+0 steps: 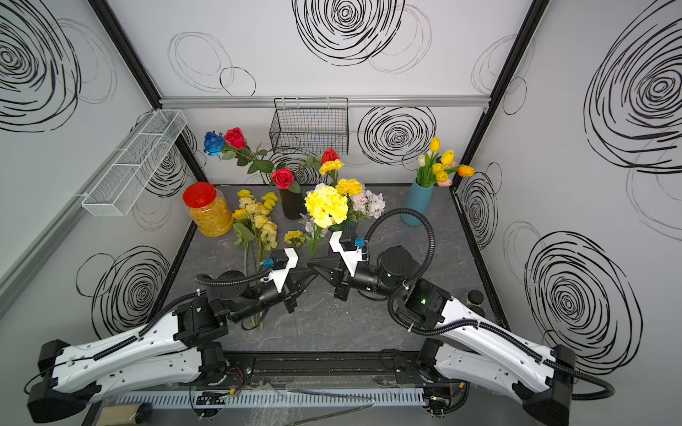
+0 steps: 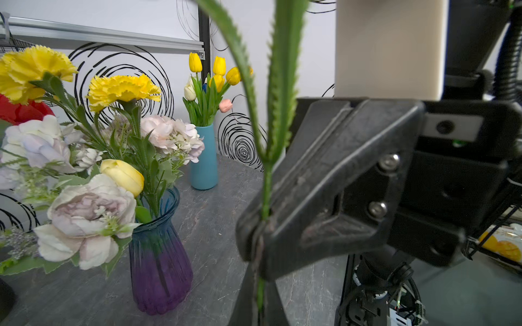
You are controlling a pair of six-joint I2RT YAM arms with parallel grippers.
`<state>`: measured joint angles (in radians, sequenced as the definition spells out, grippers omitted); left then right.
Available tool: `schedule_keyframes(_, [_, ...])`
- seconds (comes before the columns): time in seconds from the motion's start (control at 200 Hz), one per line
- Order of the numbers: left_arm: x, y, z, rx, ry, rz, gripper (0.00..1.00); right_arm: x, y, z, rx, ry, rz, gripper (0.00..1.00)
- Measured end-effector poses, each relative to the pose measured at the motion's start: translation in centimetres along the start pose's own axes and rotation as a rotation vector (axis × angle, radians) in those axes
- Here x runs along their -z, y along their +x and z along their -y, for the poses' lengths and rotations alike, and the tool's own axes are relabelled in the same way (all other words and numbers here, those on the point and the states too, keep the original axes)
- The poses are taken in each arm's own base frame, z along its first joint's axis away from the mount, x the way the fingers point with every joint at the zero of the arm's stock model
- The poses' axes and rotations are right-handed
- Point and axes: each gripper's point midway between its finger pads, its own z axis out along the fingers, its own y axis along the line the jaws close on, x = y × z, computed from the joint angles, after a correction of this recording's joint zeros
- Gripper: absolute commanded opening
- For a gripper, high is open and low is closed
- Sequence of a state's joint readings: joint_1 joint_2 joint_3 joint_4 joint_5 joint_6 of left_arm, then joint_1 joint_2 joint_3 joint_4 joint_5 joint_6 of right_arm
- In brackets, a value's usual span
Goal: Pick out yellow flowers from the vase
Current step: Pick up the flower from the vase, then place the flower at the center of the board.
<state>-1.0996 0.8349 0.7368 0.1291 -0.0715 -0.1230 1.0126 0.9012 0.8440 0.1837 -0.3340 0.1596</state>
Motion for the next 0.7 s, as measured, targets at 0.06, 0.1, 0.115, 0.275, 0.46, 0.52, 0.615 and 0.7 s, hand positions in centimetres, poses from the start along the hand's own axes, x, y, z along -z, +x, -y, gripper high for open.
schedule_keyframes(0.06, [0.0, 0.0, -0.1, 0.001, -0.005, 0.001, 0.0, 0.0, 0.0, 0.1, 0.003, 0.004, 0.003, 0.12])
schedule_keyframes(0.1, [0.0, 0.0, -0.1, 0.002, -0.009, 0.002, 0.0, 0.0, -0.1, 0.1, 0.004, 0.008, 0.004, 0.15])
schedule_keyframes(0.115, [0.0, 0.0, -0.2, 0.003, -0.01, 0.002, 0.0, 0.0, 0.0, 0.1, 0.008, 0.009, 0.004, 0.16])
schedule_keyframes(0.275, [0.2, -0.4, -0.6, 0.013, -0.035, 0.015, 0.0, 0.0, 0.1, 0.4, 0.014, 0.027, 0.006, 0.31])
schedule_keyframes(0.46, [0.7, -0.5, -2.0, 0.042, -0.109, 0.022, 0.0, 0.4, 0.1, 1.1, 0.031, 0.076, 0.014, 0.54])
schedule_keyframes(0.52, [1.0, -0.3, -2.8, 0.06, -0.145, 0.015, 0.0, 1.0, 0.0, 1.4, 0.044, 0.101, 0.024, 0.57])
schedule_keyframes(0.615, [1.9, 0.5, -4.4, 0.105, -0.217, -0.013, 0.0, 2.4, -0.4, 1.9, 0.066, 0.157, 0.051, 0.61])
schedule_keyframes(0.7, [2.9, 1.7, -5.7, 0.161, -0.281, -0.055, 0.0, 3.9, -1.0, 2.5, 0.087, 0.223, 0.085, 0.65])
